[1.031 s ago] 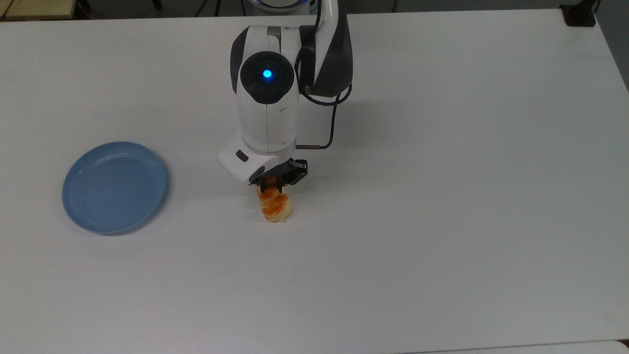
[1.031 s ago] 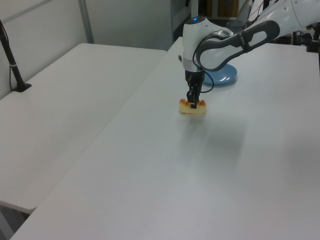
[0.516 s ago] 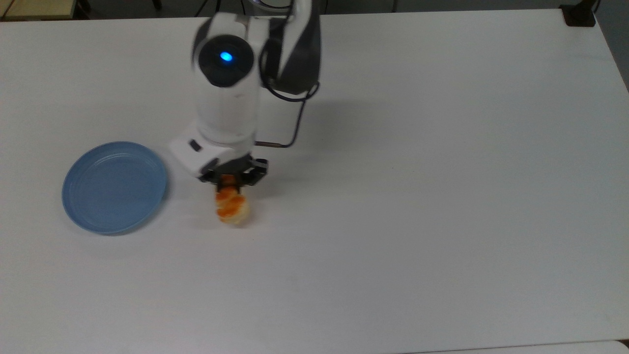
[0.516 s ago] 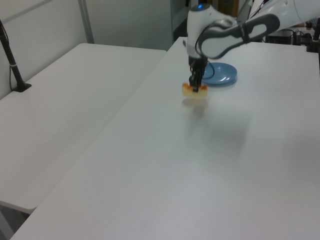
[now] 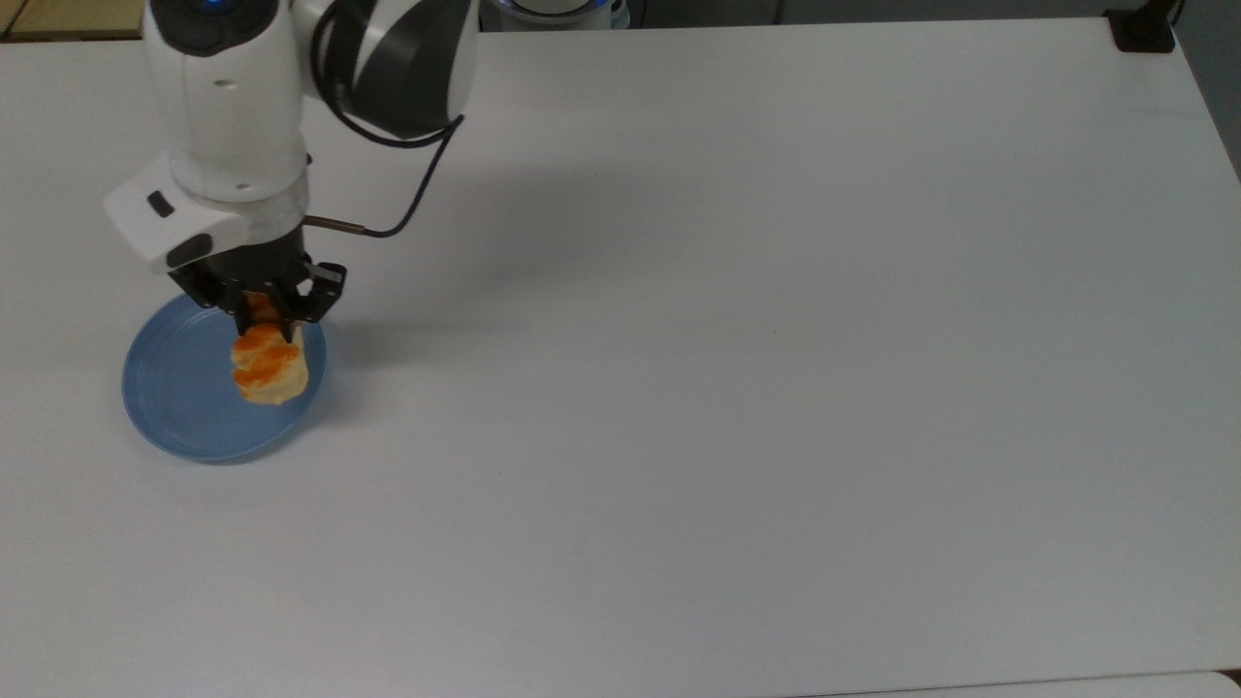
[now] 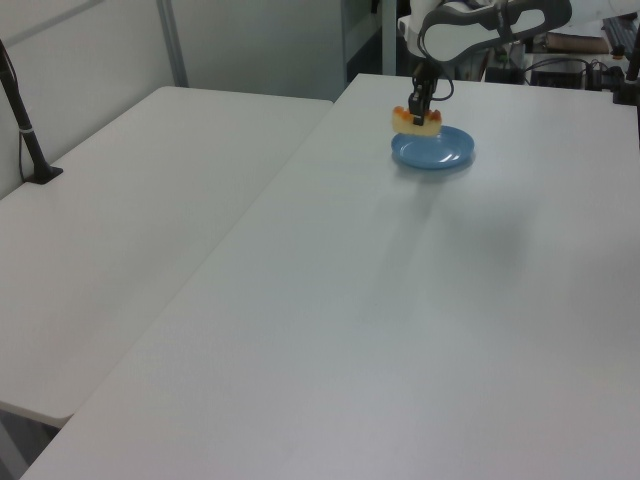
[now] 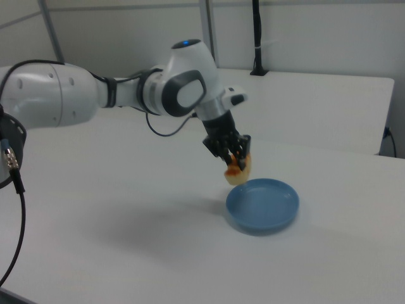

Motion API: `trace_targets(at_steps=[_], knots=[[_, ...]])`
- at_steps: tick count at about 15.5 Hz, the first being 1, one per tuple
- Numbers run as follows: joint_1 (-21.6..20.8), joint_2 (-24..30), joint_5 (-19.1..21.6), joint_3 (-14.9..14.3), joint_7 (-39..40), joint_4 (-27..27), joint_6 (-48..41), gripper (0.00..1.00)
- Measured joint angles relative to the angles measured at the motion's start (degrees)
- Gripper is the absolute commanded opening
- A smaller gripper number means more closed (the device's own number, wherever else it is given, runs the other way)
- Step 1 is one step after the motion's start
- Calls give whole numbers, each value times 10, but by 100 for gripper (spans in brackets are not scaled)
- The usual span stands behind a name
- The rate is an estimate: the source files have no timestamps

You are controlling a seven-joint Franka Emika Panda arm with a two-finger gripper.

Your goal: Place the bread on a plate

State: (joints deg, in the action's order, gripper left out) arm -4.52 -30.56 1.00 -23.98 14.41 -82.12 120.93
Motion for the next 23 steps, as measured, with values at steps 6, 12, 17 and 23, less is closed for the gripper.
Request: trace_targets(at_steps=[6,12,17,23], knots=[[59,-31,23,0,13,-7,63,62],[67,-58,31,3,13,-8,96,100],[57,-63,31,5,13,-11,96,100],[34,33,33,6,11,-6,-27,100]])
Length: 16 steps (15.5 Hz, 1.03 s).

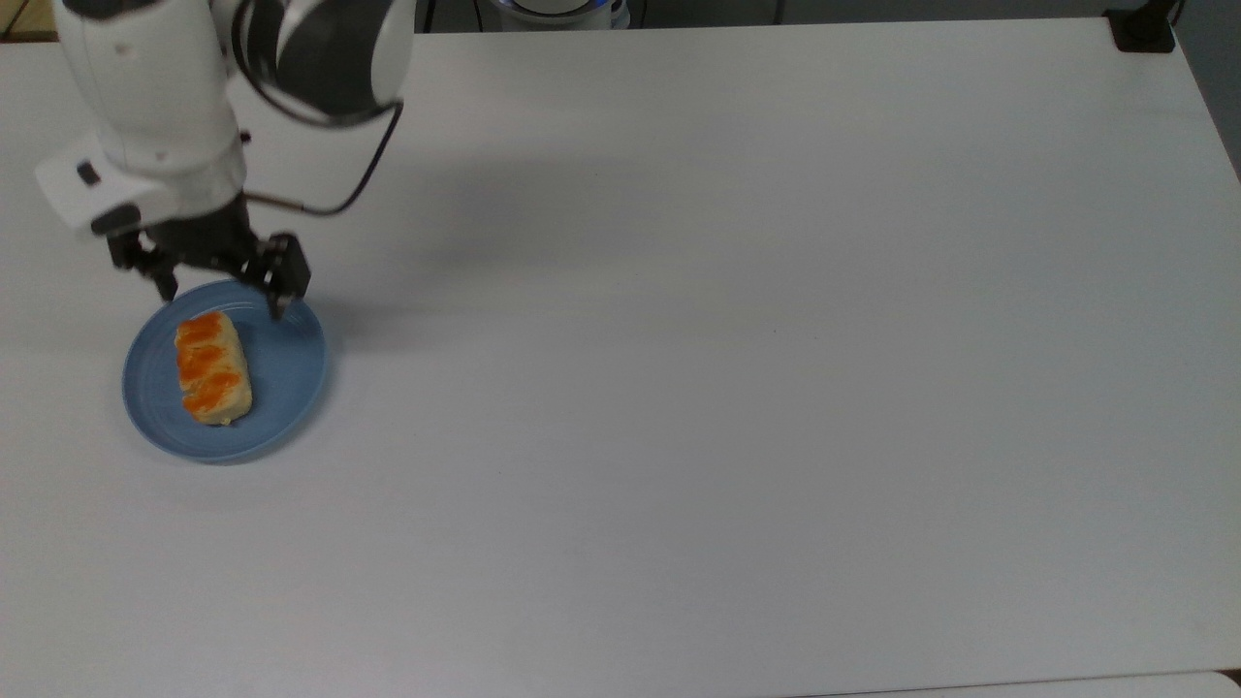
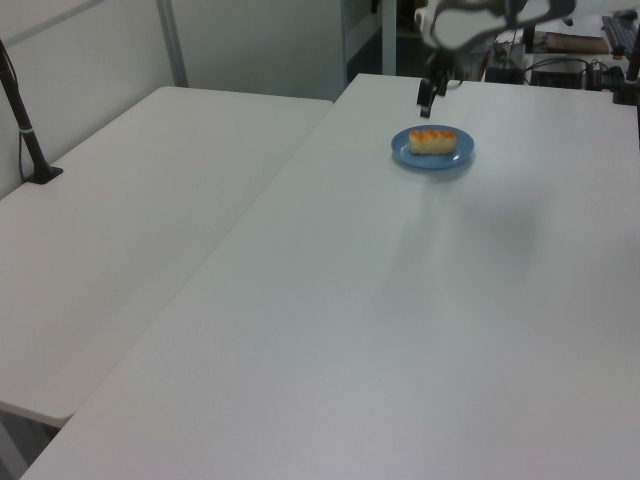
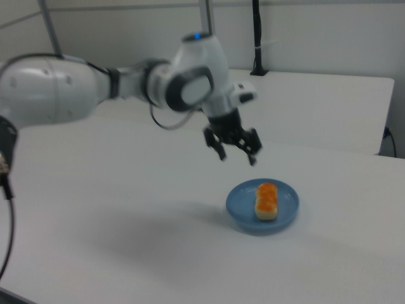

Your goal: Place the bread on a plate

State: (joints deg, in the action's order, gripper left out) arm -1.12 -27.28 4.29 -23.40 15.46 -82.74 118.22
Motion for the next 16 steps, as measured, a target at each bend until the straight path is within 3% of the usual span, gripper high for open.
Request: trace_targets(at_steps=[2,5,10,16], knots=[[-6,61,2,17,-4,-2,-90,100],[-8,129,2,68,-31,-7,-192,100],[-13,200,2,126,-59,-38,-240,100],[-9,226,2,136,-94,-55,-240,100]])
